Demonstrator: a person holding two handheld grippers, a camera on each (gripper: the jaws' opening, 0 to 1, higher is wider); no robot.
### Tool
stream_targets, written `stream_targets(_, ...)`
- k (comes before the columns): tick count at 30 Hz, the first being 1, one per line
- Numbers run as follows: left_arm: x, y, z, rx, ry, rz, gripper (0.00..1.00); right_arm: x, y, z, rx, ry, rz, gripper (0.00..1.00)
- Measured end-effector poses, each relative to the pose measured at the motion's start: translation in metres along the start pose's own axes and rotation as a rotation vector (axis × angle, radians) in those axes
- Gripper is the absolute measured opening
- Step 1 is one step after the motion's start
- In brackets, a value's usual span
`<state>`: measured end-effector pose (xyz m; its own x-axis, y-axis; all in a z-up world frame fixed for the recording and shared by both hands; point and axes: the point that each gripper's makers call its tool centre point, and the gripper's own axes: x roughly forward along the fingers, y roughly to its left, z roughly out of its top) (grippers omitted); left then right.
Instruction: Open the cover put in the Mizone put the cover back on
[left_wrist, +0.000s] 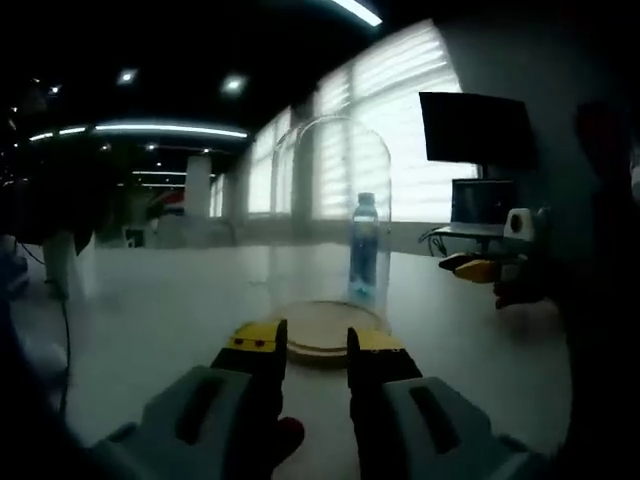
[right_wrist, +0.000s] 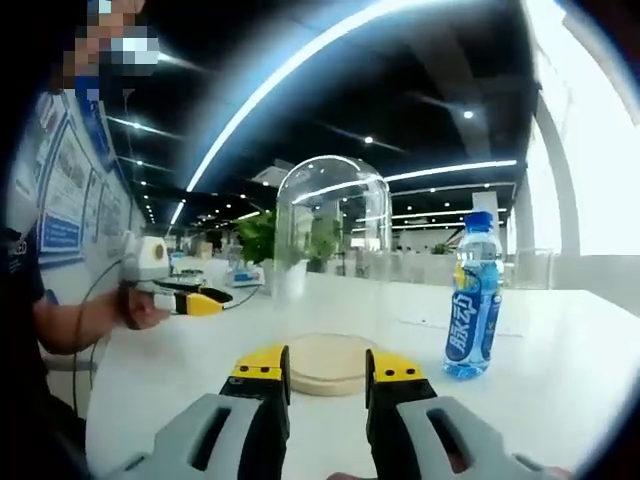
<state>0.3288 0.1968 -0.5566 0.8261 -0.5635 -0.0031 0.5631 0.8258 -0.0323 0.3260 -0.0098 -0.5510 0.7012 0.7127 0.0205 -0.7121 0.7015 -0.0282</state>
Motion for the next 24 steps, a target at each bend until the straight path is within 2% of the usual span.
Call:
stream_targets(9,0.012,0.015,0.018,-0.048,-0.047,0.002,0.15,0.019,-0.007,0.014,0.001,-0.006,0.016,0.24)
stream_targets(11,0.018,0.017,0.022,-0.047,-0.057,-0.004,0.15,0.023,-0.007,0.018,-0.003,-0.011,0.024,0.25)
stream_targets(12,0.023,0.017,0.024,-0.019,-0.06,-0.008,0.15,0.025,-0.007,0.02,-0.007,-0.012,0.027,0.25)
stream_targets(14,0.03,0.015,0.027,0.029,-0.062,-0.032,0.2,0.029,-0.008,0.023,-0.013,-0.01,0.029,0.26)
stream_targets(16,0.034,0.009,0.028,0.026,-0.054,-0.075,0.24,0.033,-0.01,0.027,-0.02,-0.009,0.034,0.26)
stream_targets(17,0.037,0.004,0.031,0.014,-0.068,-0.115,0.27,0.035,-0.01,0.028,-0.02,-0.01,0.039,0.27)
stream_targets(19,0.043,0.008,0.031,0.01,-0.054,-0.107,0.32,0.039,-0.01,0.033,-0.01,-0.019,0.053,0.28)
stream_targets(24,0.054,0.012,0.038,0.006,-0.052,-0.107,0.32,0.05,-0.014,0.038,-0.019,-0.022,0.066,0.3)
